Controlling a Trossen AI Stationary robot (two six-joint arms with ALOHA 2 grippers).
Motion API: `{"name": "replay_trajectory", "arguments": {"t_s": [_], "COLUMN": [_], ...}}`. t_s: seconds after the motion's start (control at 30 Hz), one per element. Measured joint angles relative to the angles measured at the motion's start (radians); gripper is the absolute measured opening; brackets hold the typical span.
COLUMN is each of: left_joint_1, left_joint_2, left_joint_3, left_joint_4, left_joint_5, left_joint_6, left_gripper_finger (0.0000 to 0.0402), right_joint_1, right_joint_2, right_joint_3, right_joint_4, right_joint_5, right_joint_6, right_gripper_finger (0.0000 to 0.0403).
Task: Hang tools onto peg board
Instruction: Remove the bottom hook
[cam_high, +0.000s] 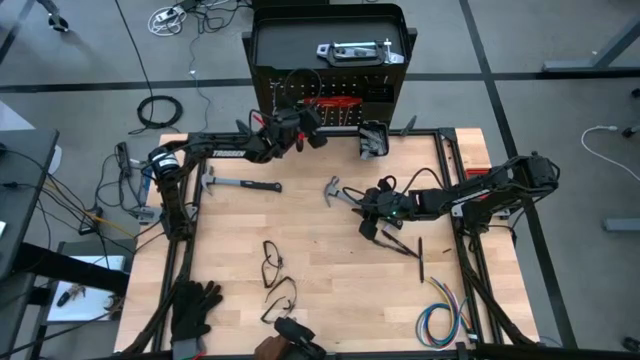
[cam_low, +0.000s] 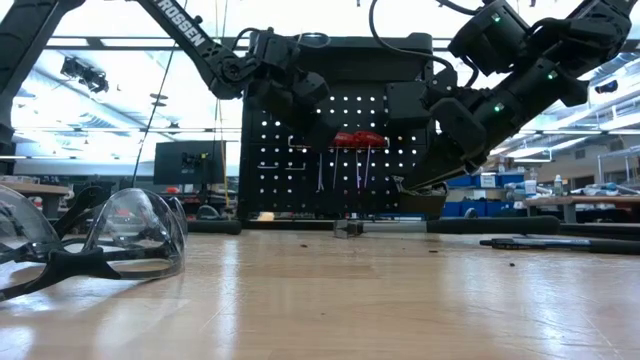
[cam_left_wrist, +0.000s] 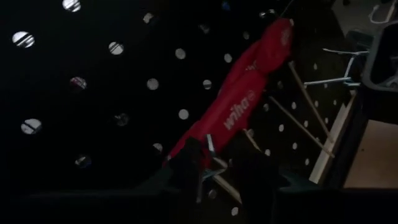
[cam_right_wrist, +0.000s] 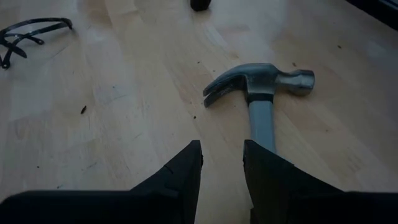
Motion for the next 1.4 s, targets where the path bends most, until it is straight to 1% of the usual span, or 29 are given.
{"name": "replay_trajectory", "arguments": {"t_s": [0.33,0.43,0.57,0.63,0.8,1.13,1.3,1.4], "left_joint_1": [0.003,0.003,0.002,0.002,-0.006,-0.063,-0.090,-0.111], "left_joint_2": [0.000,0.000,0.000,0.000,0.000,-0.004,-0.045,-0.081], "left_joint_3": [0.000,0.000,0.000,0.000,0.000,0.000,0.000,0.000], "left_joint_4": [0.002,0.002,-0.015,-0.025,-0.026,-0.019,-0.058,-0.103], "left_joint_5": [-0.013,-0.015,-0.014,-0.015,-0.055,-0.163,-0.196,-0.242], "left_joint_6": [0.003,0.003,0.001,-0.002,-0.004,-0.001,-0.007,-0.055], "left_gripper_finger": [0.0073,0.0053,0.0016,0.0006,0.0005,0.0000,0.0000,0.0000], "right_joint_1": [0.000,0.000,0.000,0.000,0.000,0.000,0.002,0.002], "right_joint_2": [0.000,0.000,0.000,0.000,0.000,0.000,0.000,0.000], "right_joint_3": [0.000,0.000,0.000,0.000,0.000,0.000,0.000,0.000], "right_joint_4": [0.001,0.001,0.001,0.001,0.001,0.001,0.001,0.001], "right_joint_5": [0.000,0.000,0.000,0.000,0.000,0.000,0.000,-0.001], "right_joint_6": [0.005,0.005,0.005,0.005,0.005,0.016,0.028,0.032], "right_gripper_finger": [0.0128,0.0128,0.0128,0.0128,0.0128,0.0128,0.0128,0.0128]}}
